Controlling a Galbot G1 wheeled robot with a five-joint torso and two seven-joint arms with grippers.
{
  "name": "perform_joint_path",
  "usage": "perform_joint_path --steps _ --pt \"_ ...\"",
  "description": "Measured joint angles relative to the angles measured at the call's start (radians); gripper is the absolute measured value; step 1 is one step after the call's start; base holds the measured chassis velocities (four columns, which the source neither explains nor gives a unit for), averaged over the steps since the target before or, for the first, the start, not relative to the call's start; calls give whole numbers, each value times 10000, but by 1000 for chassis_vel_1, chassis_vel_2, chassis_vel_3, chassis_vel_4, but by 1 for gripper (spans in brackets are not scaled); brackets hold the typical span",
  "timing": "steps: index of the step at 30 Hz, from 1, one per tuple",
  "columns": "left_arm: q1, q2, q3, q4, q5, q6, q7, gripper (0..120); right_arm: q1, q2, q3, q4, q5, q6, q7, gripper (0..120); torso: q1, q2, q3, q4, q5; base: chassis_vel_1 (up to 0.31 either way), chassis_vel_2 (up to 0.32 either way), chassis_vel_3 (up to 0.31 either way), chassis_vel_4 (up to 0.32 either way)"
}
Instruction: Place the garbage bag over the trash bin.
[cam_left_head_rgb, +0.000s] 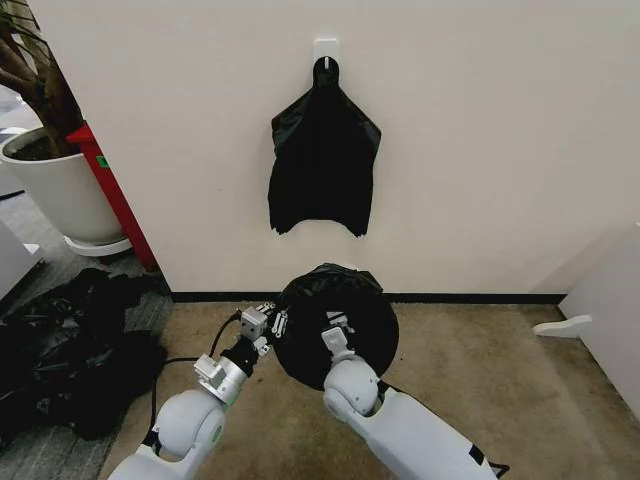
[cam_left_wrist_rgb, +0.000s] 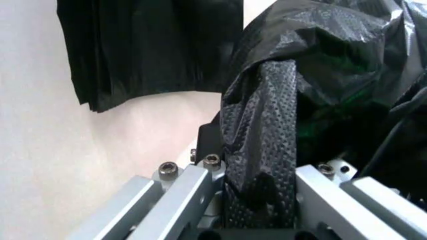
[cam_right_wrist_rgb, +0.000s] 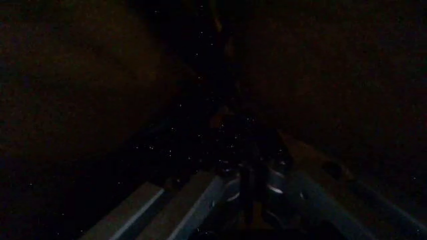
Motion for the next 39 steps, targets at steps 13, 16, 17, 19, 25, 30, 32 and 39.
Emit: perform_joint_path --steps 13,16,17,19,25,30,32,39 --pt "-45 -8 18 123 -18 -9 29 2 -12 167 -450 578 645 2468 -1372 0 0 0 0 2 0 0 0 0 0" --pt "-37 -39 34 137 26 -26 78 2 261 231 -561 515 887 2474 -1399 0 0 0 0 2 0 0 0 0 0" --pt "-18 -55 45 143 74 -37 113 2 467 238 -605 487 1192 2202 -1245 0 0 0 0 2 0 0 0 0 0" --pt "20 -72 49 154 160 -89 182 2 908 220 -623 485 2126 1419 -701 0 0 0 0 2 -1 0 0 0 0" --pt "57 -60 21 158 187 -152 247 2 1406 131 -397 475 3131 807 -207 0 0 0 0 2 -2 0 0 0 0" --pt "61 -31 0 128 176 -171 277 2 1497 27 -102 346 3376 361 40 0 0 0 0 1 0 0 0 0 0" --pt "58 -41 4 104 165 -170 285 2 1389 -6 -78 337 3282 143 145 0 0 0 0 0 0 0 0 0 0" --pt "82 -55 6 66 163 -163 288 2 881 -173 -225 911 2704 229 21 0 0 0 -1 0 -1 0 0 0 0"
